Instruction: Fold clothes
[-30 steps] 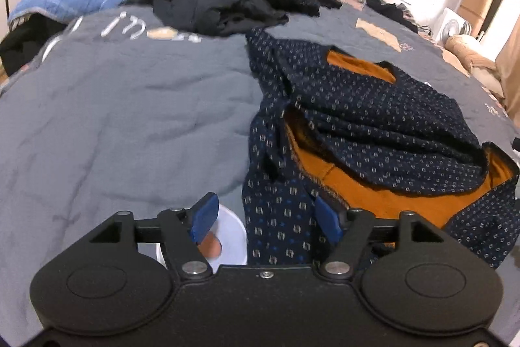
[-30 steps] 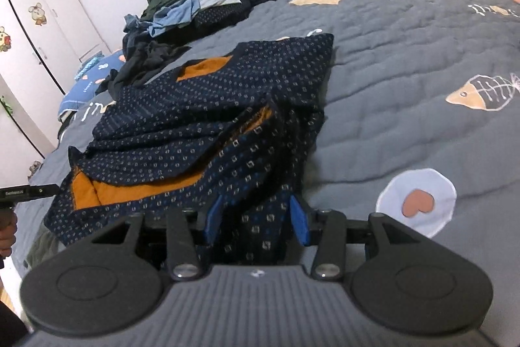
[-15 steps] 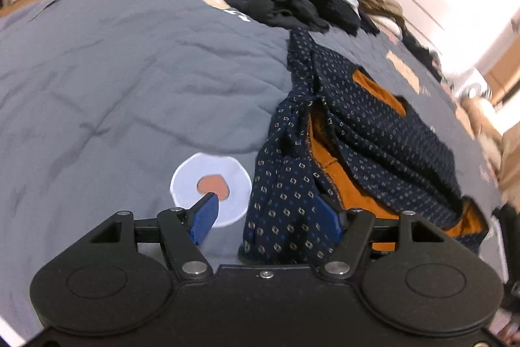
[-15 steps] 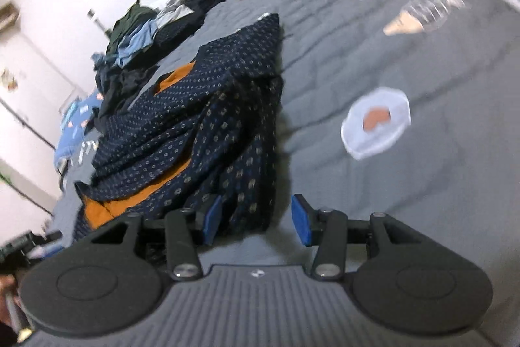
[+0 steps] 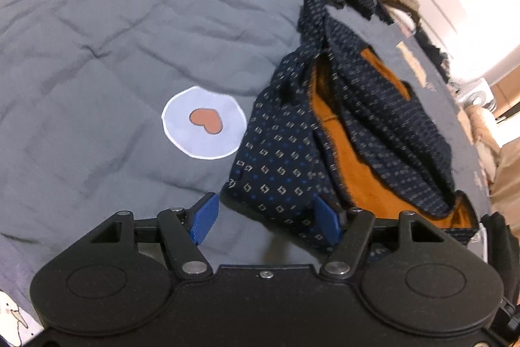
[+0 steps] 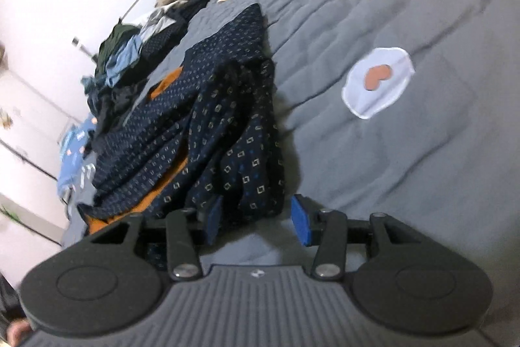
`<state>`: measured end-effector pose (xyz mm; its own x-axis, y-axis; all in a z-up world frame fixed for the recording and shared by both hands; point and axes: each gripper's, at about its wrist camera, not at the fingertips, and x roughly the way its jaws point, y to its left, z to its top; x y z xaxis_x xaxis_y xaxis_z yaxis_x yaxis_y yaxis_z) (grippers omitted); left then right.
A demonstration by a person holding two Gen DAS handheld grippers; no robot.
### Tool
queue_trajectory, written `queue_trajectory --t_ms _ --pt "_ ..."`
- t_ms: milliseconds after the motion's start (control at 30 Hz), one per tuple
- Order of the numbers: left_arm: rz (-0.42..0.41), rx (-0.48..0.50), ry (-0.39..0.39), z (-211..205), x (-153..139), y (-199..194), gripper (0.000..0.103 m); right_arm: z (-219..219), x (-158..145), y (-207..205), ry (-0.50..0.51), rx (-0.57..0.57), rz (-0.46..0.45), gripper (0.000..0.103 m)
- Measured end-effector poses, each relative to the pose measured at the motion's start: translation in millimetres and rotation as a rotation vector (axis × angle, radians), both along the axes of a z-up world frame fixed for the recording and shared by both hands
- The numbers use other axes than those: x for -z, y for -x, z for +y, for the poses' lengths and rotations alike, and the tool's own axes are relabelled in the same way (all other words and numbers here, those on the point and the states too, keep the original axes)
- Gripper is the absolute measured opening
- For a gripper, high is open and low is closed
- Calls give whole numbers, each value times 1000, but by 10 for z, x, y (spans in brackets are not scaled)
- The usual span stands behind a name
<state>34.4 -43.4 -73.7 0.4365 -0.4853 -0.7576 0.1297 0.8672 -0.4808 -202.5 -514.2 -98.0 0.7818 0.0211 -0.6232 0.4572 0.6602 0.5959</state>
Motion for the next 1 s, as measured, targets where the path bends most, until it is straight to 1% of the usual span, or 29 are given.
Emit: queue_trajectory --t_ms 33,67,167,267,333,400,433,567,667,700,733,867,933,967,1000 --pt "0 2 -3 -10 9 -5 65 30 3 -27 25 -11 -3 24" --pt "0 5 -6 -21 18 -11 65 55 2 -49 50 -20 -6 10" --pt "0 12 -16 -52 45 -26 65 75 -74 -29 124 -31 -17 9" --pt "8 9 -18 -66 70 -52 65 78 -221 53 210 -39 -60 8" --pt "5 10 -24 -84 70 -55 65 111 -351 107 314 -48 -82 7" --pt "3 14 -31 -95 72 -52 65 161 -470 138 422 -73 -82 7" --pt "1 16 -35 -99 73 -51 65 176 -505 141 477 -88 -72 7" --pt "4 18 -33 -84 74 -55 65 207 -450 45 671 -169 66 6" --pt "7 16 -32 -83 77 -63 65 182 -310 -58 653 -209 152 6" --pt "6 17 -33 -84 75 -63 65 194 -299 -70 686 -214 166 6" --pt "6 16 -30 -79 74 -64 65 179 -313 -67 692 -200 167 6" --pt "12 9 -13 -46 77 -80 64 76 -439 35 649 -111 106 6" --pt "13 12 -16 -53 82 -84 64 50 -442 100 614 -100 91 6" --pt "11 18 -22 -69 82 -84 64 38 -399 93 603 -107 110 6" --pt "10 25 -28 -82 81 -87 64 37 -354 74 616 -108 136 6"
